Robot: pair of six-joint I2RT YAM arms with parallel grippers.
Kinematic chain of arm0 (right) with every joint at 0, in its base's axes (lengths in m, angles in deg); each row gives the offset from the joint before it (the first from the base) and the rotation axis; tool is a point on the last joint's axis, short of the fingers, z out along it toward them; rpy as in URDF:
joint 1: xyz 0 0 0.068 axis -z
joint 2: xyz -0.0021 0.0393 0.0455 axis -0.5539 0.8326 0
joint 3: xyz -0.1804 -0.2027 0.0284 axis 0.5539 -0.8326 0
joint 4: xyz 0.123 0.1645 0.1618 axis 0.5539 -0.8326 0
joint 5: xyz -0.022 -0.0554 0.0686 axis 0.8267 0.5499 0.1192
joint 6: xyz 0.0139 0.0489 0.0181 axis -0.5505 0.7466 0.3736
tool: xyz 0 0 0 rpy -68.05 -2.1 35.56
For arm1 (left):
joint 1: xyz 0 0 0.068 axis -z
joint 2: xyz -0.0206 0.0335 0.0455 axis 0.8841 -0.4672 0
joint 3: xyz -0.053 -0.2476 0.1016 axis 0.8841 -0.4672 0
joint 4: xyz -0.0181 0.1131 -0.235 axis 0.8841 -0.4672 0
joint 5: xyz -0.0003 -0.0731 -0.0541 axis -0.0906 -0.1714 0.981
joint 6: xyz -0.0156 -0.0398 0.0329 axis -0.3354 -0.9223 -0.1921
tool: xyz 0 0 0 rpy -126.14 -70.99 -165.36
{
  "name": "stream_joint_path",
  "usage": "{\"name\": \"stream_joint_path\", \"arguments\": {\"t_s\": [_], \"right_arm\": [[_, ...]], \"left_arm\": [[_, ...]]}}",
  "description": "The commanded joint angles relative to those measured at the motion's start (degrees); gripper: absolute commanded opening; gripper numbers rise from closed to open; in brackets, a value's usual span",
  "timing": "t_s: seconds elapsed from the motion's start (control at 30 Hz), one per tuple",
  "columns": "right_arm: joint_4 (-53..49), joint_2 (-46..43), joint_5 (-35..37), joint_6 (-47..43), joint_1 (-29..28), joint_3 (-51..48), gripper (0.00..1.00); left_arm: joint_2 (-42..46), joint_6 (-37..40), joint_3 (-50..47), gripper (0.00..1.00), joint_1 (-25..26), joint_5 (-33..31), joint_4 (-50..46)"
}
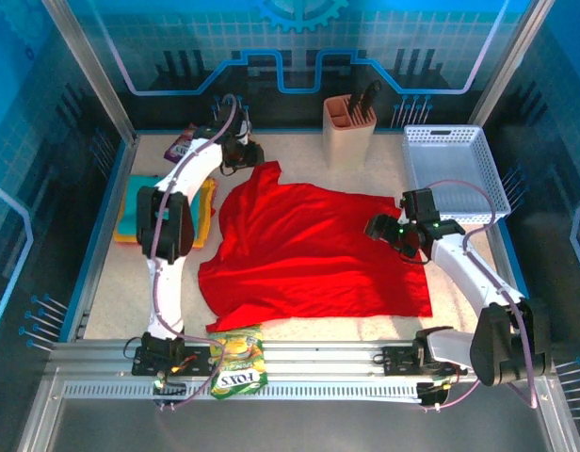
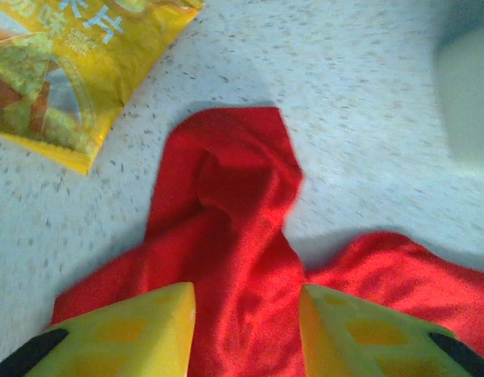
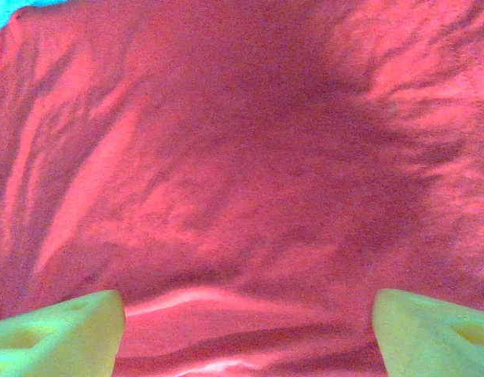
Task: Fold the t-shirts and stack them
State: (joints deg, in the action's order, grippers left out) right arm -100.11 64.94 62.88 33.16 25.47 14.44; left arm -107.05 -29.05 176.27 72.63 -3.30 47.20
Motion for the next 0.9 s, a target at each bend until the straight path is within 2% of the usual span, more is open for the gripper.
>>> {"name": "stream_joint_path", "arguments": {"t_s": [0.0,0.1,0.23,0.53,0.73,0.87], "right_arm": [[1.02,1.37,-2.68,-1.66,0.95,2.36,0.83],[1.39,1.44,-3.7,-1.98,1.16,2.3,0.83],[2.14,0.81,-4.98,-1.8,1.59,1.3,0.83],[1.72,0.52,-6.18,-1.9,3.81,0.41,0.82],[1.06,1.26,-4.37,-1.54,6.2,2.25,0.83],[-1.18,3.65,-0.1,-2.61,6.35,6.15,0.82]], "left_arm": [[-6.06,1.83,5.76,0.39,-0.76,-1.94,-1.8],[-10.53,0.6,9.44,0.39,-1.24,-2.63,-1.41],[-13.22,-1.26,9.29,0.4,-1.43,-4.34,1.73],[-16.59,-4.1,9.79,0.38,-0.67,-2.01,3.11],[-18.27,-2.99,11.69,0.16,1.06,-4.5,1.21],[-17.88,-5.0,14.58,0.06,-0.43,-6.86,-3.11]]}}
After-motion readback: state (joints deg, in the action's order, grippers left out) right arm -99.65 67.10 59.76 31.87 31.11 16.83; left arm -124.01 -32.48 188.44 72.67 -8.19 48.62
